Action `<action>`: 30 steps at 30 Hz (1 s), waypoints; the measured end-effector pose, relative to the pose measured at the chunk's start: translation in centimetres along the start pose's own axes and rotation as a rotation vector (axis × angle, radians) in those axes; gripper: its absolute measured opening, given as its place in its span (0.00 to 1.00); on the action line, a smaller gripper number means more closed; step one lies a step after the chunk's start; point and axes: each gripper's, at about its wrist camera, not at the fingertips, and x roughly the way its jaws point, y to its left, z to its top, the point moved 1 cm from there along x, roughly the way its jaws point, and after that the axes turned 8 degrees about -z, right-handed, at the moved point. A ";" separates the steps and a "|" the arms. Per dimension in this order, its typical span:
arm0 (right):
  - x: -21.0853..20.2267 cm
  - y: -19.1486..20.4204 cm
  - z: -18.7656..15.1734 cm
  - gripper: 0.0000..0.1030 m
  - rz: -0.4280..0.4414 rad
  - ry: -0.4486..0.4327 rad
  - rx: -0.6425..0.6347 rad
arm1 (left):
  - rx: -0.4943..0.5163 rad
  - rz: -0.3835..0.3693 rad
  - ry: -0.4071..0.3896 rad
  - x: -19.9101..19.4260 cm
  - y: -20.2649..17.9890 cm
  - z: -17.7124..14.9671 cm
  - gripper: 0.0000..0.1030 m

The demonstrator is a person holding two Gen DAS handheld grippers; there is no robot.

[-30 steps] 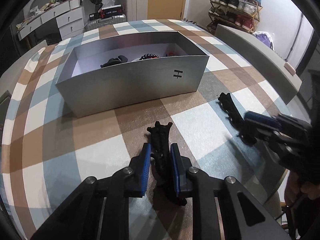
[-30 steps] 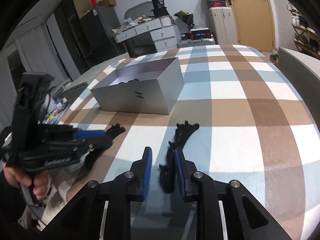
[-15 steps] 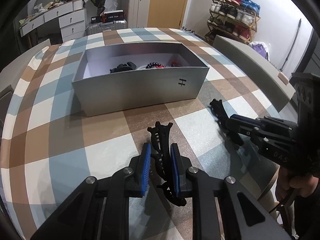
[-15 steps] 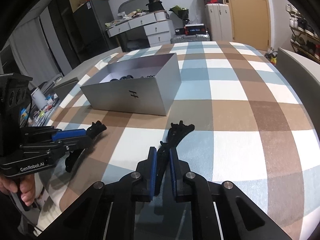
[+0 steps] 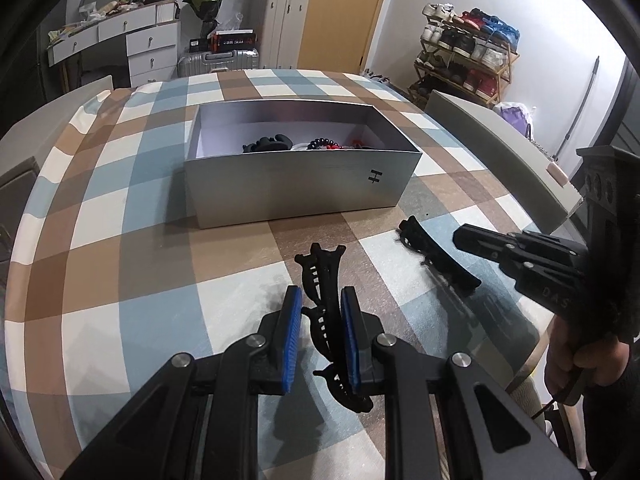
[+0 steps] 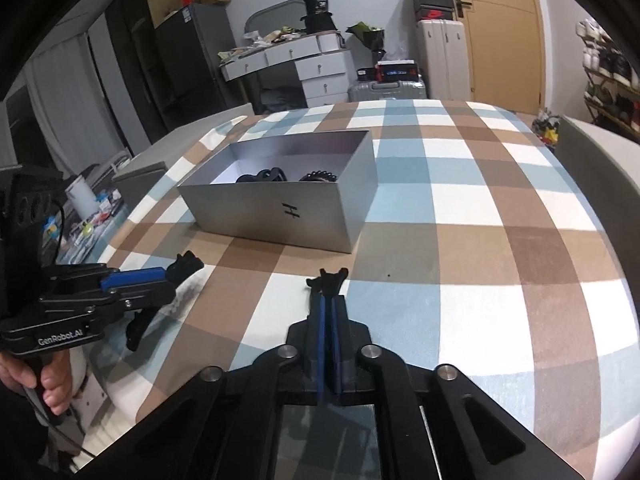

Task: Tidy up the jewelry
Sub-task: 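Lift both black claw clips and carry them over the grey box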

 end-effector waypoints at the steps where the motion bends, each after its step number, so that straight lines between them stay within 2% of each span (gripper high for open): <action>1: 0.2 0.3 0.0 0.21 -0.003 0.006 -0.019 | -0.003 0.000 -0.002 -0.1 0.2 0.0 0.14; 2: 0.4 0.6 0.0 0.29 -0.009 0.012 -0.037 | -0.005 -0.001 -0.004 -0.2 0.2 0.0 0.14; 8: 2.2 1.9 -0.5 0.29 -0.055 0.061 -0.113 | -0.009 -0.005 -0.003 -0.3 0.8 0.0 0.14; 10: 2.4 1.7 -0.7 0.26 -0.057 0.064 -0.102 | -0.004 -0.007 -0.001 -0.4 0.7 0.1 0.14; 11: 2.4 1.6 -0.7 0.16 -0.056 0.073 -0.096 | -0.001 -0.009 -0.003 -0.5 0.7 0.1 0.14; 14: 2.1 1.2 -0.6 0.16 -0.038 0.073 -0.081 | -0.001 -0.023 -0.020 -1.1 0.8 0.5 0.14; 19: -0.3 0.6 0.0 0.16 -0.017 -0.021 -0.047 | -0.022 -0.057 -0.058 -2.5 1.0 1.6 0.14; 23: -3.2 0.2 1.6 0.16 0.058 -0.124 0.005 | -0.028 -0.066 -0.091 -3.6 1.4 3.1 0.14; 30: -4.6 1.9 6.7 0.16 0.164 -0.243 -0.061 | 0.004 -0.063 -0.152 -3.6 1.9 6.7 0.14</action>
